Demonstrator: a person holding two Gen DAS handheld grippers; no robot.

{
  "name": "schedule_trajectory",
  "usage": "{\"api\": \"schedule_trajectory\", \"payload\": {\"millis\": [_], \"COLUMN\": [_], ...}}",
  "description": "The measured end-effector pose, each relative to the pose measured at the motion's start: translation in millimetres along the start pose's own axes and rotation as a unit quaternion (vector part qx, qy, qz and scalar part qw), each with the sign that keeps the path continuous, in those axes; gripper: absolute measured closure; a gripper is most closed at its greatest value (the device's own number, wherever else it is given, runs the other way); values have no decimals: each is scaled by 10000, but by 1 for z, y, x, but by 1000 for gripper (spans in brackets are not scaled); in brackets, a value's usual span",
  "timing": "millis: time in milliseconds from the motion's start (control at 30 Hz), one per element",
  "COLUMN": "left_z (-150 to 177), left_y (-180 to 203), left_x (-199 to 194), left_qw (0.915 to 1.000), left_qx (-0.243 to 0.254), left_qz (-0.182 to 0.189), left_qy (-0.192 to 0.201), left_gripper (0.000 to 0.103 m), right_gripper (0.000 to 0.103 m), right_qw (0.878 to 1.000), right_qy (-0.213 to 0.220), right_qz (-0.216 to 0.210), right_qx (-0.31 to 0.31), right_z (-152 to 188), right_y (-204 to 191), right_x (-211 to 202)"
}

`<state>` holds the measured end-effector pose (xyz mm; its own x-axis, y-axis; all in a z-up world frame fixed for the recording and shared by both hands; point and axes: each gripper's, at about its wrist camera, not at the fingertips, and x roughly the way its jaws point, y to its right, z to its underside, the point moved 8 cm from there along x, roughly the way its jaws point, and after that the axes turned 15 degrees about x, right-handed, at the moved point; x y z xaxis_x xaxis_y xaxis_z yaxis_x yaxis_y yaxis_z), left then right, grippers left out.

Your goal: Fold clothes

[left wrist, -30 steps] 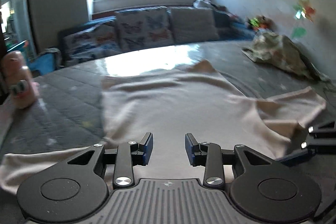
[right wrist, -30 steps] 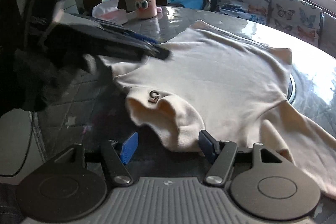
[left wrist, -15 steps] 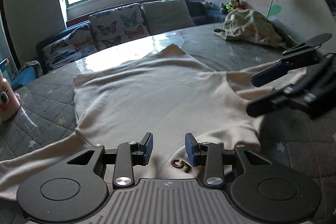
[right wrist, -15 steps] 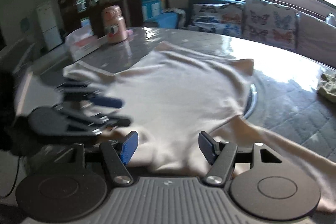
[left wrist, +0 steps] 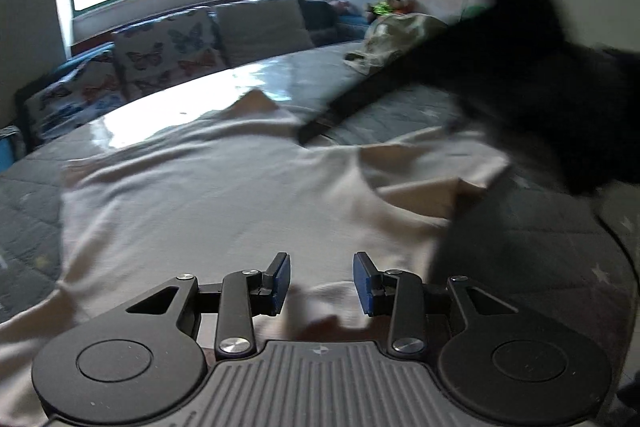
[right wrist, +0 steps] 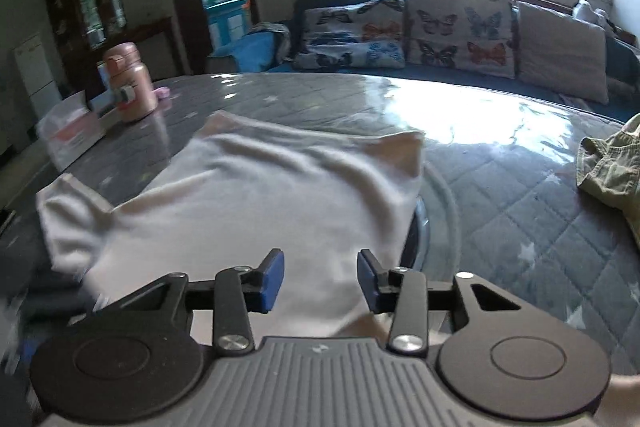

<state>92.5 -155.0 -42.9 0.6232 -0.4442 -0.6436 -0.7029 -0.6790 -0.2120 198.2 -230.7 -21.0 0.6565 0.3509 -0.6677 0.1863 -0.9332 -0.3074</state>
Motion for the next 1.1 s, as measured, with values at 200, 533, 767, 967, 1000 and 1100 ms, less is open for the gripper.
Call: {"api": "schedule_trajectory", "payload": {"millis": [200,533,767,967,1000,1100], "left_z": [1,2,2,2,2,2], "left_y": [5,4,4,2,2,3], "left_x": [3,6,6,6,6,7], "left_qw": [9993,9979,9975,9974,9974,9976], "left_qx": [-84,-175,-171,-197,-203,-191], "left_qz": [352,618,668,679,674,647], "left_qy": [39,103,147,167,167,167], "left_gripper": [65,65,65,64,64,63], "right_gripper": [76,82,84,84,84,82], "right_qw": [9994,9982,9943,9934,9937,9942], "right_qy": [-24,-9,227,205,177,151], "right_qz": [233,594,986,1074,1050,985], "right_qx": [238,-17,-337,-356,-361,-403], "right_z": [-30,-53,-71,-85,-85,-89], "right_y": [20,29,30,29,29,29], "right_x": [45,102,121,127,124,105]}}
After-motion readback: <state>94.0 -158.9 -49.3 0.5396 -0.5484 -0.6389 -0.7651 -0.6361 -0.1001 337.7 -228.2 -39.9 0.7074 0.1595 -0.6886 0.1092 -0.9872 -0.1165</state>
